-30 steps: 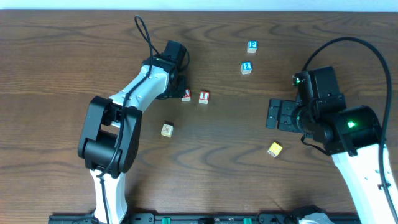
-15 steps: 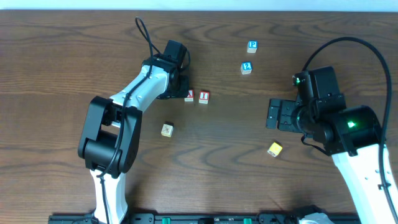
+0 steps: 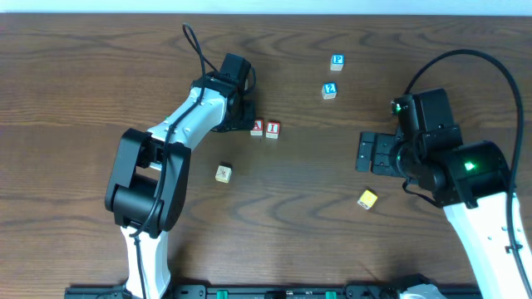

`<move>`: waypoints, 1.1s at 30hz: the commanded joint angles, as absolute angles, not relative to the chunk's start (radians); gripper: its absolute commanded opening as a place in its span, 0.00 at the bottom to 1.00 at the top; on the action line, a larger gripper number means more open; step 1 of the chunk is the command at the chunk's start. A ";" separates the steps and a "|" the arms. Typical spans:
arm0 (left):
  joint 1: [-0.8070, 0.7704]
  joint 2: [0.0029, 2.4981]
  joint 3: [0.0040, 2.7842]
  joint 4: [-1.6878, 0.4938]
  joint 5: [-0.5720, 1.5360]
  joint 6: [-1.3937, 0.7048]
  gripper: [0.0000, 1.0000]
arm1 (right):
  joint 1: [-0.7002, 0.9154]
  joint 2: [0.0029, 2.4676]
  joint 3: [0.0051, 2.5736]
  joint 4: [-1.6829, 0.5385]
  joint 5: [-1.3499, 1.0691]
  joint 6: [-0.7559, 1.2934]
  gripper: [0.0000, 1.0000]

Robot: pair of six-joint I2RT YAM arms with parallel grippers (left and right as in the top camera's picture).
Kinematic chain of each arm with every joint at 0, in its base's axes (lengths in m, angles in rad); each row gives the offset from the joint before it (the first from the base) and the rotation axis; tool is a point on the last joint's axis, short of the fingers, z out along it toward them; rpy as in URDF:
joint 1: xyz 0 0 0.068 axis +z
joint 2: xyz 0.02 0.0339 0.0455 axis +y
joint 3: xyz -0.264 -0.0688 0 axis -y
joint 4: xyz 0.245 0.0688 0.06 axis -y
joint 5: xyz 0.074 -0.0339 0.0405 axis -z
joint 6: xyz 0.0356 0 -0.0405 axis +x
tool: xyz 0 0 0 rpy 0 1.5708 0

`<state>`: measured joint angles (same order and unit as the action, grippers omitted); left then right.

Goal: Spell out Ai2

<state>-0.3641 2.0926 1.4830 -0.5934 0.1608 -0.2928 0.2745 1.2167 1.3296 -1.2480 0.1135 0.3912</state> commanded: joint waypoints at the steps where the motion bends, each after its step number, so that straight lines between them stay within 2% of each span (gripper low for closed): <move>1: -0.368 2.091 1.480 -0.587 0.190 -0.304 0.43 | 0.284 1.206 1.329 -1.248 0.132 0.407 0.99; 33: -0.369 2.091 1.480 -0.583 0.223 -0.303 0.44 | 0.284 1.206 1.329 -1.248 0.132 0.407 0.99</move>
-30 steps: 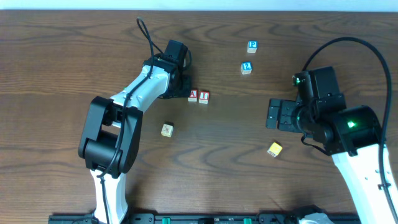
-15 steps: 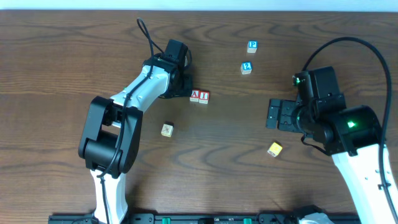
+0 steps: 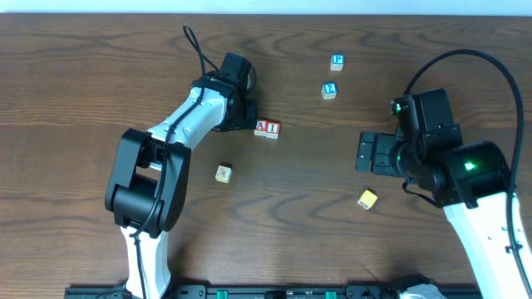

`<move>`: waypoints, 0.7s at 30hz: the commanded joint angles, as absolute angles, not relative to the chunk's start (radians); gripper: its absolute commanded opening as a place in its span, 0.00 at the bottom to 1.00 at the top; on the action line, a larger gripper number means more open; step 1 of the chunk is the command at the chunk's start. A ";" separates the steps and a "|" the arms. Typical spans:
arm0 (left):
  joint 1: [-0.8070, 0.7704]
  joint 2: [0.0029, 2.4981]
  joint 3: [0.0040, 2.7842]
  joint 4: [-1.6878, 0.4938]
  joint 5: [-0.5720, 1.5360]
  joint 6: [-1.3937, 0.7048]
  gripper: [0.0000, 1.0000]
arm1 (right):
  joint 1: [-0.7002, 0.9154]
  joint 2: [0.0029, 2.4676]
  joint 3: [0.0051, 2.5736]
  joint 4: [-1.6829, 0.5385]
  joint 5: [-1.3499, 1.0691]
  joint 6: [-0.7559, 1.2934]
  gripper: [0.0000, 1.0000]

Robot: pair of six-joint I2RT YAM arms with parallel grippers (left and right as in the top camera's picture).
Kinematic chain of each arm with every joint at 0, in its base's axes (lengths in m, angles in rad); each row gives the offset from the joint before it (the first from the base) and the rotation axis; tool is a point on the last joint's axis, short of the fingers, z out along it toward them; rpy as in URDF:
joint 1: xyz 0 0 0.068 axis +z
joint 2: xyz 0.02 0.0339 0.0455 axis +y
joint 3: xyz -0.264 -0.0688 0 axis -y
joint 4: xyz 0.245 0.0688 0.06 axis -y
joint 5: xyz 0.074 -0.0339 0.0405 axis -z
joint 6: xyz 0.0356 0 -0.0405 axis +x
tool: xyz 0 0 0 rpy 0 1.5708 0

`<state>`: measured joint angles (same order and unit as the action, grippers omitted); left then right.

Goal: Spell out Ai2

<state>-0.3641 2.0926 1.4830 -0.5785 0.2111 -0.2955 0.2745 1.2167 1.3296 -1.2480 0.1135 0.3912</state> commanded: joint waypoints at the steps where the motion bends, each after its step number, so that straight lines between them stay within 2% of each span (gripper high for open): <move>1: -0.369 2.091 1.480 -0.582 0.226 -0.303 0.44 | 0.284 1.206 1.329 -1.248 0.132 0.407 0.99; 12: -0.369 2.091 1.480 -0.581 0.225 -0.303 0.45 | 0.284 1.206 1.329 -1.248 0.132 0.407 0.99; 21: -0.338 2.048 1.505 -0.623 0.070 -0.277 0.48 | 0.284 1.206 1.329 -1.248 0.160 0.407 0.99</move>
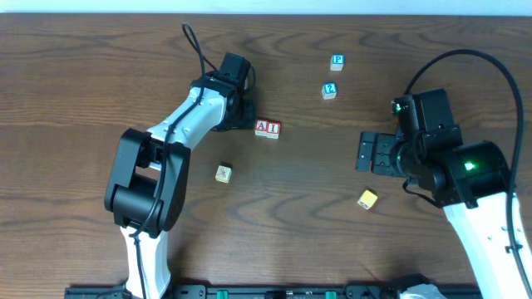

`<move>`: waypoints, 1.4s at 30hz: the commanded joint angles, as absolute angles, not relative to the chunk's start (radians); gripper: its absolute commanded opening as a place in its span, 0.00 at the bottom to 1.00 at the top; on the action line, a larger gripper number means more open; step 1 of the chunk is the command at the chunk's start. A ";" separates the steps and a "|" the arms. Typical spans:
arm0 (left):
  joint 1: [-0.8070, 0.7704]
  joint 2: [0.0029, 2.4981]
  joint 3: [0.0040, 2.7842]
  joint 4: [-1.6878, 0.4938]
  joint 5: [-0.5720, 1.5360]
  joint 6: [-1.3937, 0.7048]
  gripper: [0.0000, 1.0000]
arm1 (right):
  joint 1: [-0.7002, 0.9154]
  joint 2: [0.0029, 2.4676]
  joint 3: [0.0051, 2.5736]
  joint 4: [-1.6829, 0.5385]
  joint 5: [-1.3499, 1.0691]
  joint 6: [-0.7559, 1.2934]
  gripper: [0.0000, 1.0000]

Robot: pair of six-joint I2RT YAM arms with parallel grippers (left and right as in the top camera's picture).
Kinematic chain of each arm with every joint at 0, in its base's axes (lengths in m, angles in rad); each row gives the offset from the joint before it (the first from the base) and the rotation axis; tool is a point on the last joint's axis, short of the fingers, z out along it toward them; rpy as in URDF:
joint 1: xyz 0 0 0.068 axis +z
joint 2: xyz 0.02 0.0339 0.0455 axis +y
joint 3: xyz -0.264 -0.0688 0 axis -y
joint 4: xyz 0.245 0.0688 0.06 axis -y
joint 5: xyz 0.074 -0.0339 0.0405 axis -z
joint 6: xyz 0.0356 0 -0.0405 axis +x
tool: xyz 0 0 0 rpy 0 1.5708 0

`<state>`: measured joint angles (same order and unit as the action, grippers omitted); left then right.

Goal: Spell out Ai2

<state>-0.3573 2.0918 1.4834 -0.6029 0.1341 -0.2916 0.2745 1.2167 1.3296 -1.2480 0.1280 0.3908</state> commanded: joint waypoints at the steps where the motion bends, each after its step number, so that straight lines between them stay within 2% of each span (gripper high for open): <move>1: -0.331 2.022 1.515 -0.641 0.070 -0.260 0.48 | 0.284 1.206 1.329 -1.246 0.160 0.407 0.99; 5: -0.320 1.896 1.542 -0.710 0.007 -0.246 0.48 | 0.282 1.211 1.329 -1.233 0.178 0.429 0.99; 6: -0.320 1.860 1.547 -0.728 -0.019 -0.246 0.52 | 0.282 1.216 1.329 -1.234 0.199 0.461 0.99; 7: -0.320 1.817 1.551 -0.749 -0.049 -0.246 0.57 | 0.282 1.221 1.329 -1.235 0.215 0.477 0.99; 8: -0.321 1.779 1.556 -0.769 -0.074 -0.246 0.68 | 0.282 1.230 1.329 -1.235 0.225 0.479 0.99; 11: -0.321 1.663 1.578 -0.859 -0.101 -0.221 0.91 | 0.282 1.264 1.332 -1.222 0.233 0.479 0.99; 13: -0.321 1.583 1.604 -0.953 -0.102 -0.197 0.97 | 0.282 1.299 1.346 -1.206 0.236 0.478 0.99; 18: -0.321 1.444 1.668 -1.126 -0.108 -0.194 0.95 | 0.284 1.391 1.509 -1.200 0.235 0.426 0.99; 23: -0.321 1.341 1.671 -1.144 -0.066 -0.195 0.95 | 0.284 1.398 1.626 -1.077 0.082 0.204 0.99; 27: -0.321 1.304 1.671 -1.145 -0.058 -0.195 0.95 | 0.284 1.400 1.645 -1.031 0.187 0.230 0.99; 32: -0.321 1.301 1.671 -1.157 -0.024 -0.198 0.95 | 0.282 1.465 1.647 -1.012 0.207 0.157 0.98; 42: -0.321 1.303 1.671 -1.174 -0.006 -0.212 0.95 | 0.275 1.795 1.716 -0.969 0.139 0.156 0.99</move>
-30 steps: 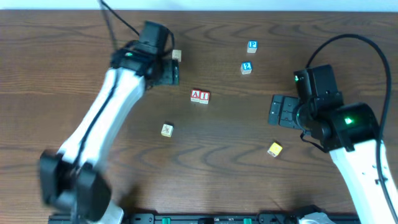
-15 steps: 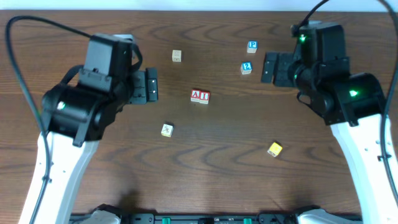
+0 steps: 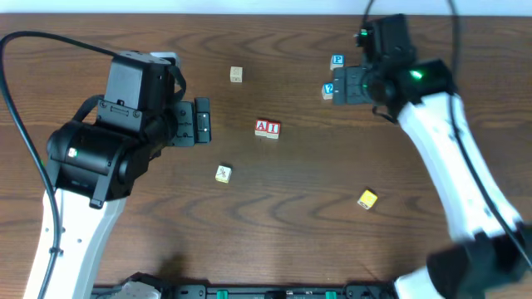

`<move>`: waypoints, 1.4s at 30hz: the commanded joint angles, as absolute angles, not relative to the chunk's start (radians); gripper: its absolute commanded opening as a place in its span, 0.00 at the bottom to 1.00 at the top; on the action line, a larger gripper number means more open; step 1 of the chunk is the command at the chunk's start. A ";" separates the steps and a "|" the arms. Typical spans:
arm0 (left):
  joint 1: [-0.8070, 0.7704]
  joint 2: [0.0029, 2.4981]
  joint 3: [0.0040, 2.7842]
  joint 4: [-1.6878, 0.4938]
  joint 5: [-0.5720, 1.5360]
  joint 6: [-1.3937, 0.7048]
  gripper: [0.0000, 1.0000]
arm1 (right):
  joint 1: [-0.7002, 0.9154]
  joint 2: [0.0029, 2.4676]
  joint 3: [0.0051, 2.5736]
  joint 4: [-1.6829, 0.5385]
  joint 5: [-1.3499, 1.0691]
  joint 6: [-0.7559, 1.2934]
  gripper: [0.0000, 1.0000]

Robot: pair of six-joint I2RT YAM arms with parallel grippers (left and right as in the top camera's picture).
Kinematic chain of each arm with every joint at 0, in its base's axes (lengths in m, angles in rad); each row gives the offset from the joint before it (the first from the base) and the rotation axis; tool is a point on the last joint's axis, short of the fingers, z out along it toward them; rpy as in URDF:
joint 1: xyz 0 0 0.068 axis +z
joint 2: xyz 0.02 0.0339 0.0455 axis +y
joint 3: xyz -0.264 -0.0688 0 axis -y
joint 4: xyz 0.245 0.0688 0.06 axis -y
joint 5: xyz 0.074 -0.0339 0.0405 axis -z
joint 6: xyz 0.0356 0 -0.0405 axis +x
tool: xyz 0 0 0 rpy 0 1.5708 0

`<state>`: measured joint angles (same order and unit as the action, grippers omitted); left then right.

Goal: Spell out Ai2

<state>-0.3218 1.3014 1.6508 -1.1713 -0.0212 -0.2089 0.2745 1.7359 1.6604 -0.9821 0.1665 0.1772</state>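
Note:
The red-lettered A and I blocks [image 3: 267, 128] sit side by side, touching, at the table's middle. One blue block [image 3: 337, 61] lies at the far right. A second blue block [image 3: 327, 90] sits right at the fingertips of my right gripper [image 3: 335, 86], which reaches in from the right with its jaws apart. Whether the fingers touch that block I cannot tell. My left gripper [image 3: 204, 121] stands open to the left of the A and I blocks, well apart from them and holding nothing.
A tan block [image 3: 237, 75] lies at the far middle. Another tan block [image 3: 222, 174] sits nearer, left of centre. A yellow block [image 3: 367, 199] rests at the near right.
My left arm has drawn back from beside the A block to the table's left. My right gripper has gone from the right middle to the blue blocks at the far right. A tan block now shows at the far middle.
My left gripper stood beside the A block, with a gap between A and I. The gap was then narrower, and then the two blocks touched. Now the left arm is away from the pair, and the right gripper is at a blue block.

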 commanded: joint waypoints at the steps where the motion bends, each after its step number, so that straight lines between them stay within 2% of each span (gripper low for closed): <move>1: -0.321 1.304 1.671 -1.175 -0.006 -0.217 0.95 | 0.271 1.826 1.731 -0.963 0.126 0.155 0.99; 14: -0.321 1.359 1.671 -1.182 -0.006 -0.217 0.95 | 0.252 2.196 1.841 -0.958 0.025 0.149 0.99; 26: -0.321 1.386 1.671 -1.182 0.005 -0.216 0.95 | 0.227 2.255 1.840 -0.817 0.079 0.096 0.96; 28: -0.321 1.386 1.671 -1.182 0.005 -0.217 0.95 | 0.218 2.278 1.840 -0.803 0.079 0.096 0.91; 35: -0.321 1.386 1.671 -1.181 0.005 -0.217 0.95 | 0.216 2.318 1.840 -0.750 0.078 0.100 0.87; 37: -0.321 1.386 1.671 -1.181 0.005 -0.217 0.95 | 0.216 2.326 1.840 -0.746 0.079 0.100 0.82; 39: -0.321 1.386 1.671 -1.179 0.005 -0.217 0.96 | 0.215 2.331 1.840 -0.743 0.082 0.100 0.76; 42: -0.321 1.386 1.671 -1.177 0.005 -0.217 0.95 | 0.215 2.337 1.840 -0.739 0.101 0.100 0.61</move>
